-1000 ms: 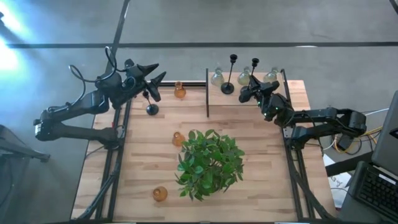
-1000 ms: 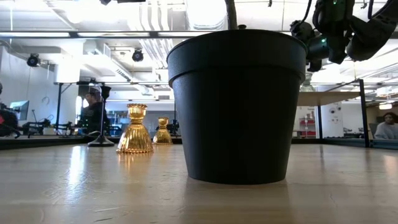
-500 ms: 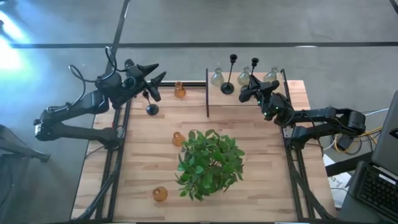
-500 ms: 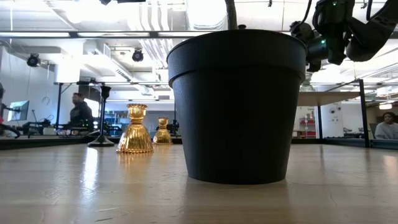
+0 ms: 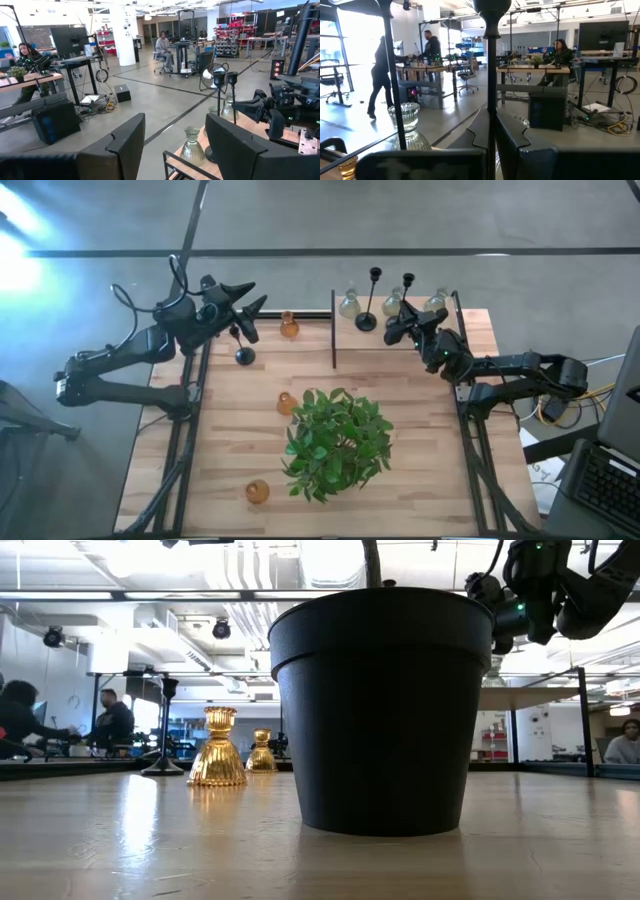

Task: Pick & Place candle stick holders
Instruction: Put the bottom black candle holder on the shelf, then put the black candle holder on the shelf

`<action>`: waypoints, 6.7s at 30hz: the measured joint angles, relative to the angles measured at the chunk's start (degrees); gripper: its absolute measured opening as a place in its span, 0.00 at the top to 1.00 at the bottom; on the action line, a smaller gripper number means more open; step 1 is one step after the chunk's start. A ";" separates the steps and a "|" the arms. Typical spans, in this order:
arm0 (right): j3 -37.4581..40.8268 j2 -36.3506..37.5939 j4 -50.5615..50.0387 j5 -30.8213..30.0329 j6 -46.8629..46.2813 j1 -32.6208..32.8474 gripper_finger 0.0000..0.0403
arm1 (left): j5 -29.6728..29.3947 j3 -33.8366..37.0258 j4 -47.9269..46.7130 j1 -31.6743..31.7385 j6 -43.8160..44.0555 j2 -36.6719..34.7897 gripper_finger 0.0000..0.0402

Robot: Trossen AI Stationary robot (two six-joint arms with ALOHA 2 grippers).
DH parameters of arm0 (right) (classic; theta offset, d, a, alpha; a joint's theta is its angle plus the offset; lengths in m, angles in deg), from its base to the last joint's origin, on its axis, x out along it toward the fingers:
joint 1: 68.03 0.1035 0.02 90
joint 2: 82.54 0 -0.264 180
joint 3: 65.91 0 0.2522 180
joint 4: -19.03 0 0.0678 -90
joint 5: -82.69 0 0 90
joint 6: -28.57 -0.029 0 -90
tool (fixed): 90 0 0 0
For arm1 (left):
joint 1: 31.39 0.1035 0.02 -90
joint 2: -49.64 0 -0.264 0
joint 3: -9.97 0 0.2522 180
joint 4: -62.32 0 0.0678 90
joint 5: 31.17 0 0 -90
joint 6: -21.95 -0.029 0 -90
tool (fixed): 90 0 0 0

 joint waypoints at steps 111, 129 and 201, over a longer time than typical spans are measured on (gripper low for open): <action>-56.19 20.00 -114.52 21.62 -28.77 28.06 0.98 | -7.39 10.14 -52.92 -0.07 52.68 0.01 0.53; -57.61 21.53 -113.92 17.00 -27.83 28.05 0.98 | -14.47 38.60 -22.21 -1.40 53.86 -0.58 0.54; -58.14 23.74 -110.42 -0.66 -19.80 28.02 0.98 | -20.77 56.76 34.85 7.80 21.67 1.11 0.78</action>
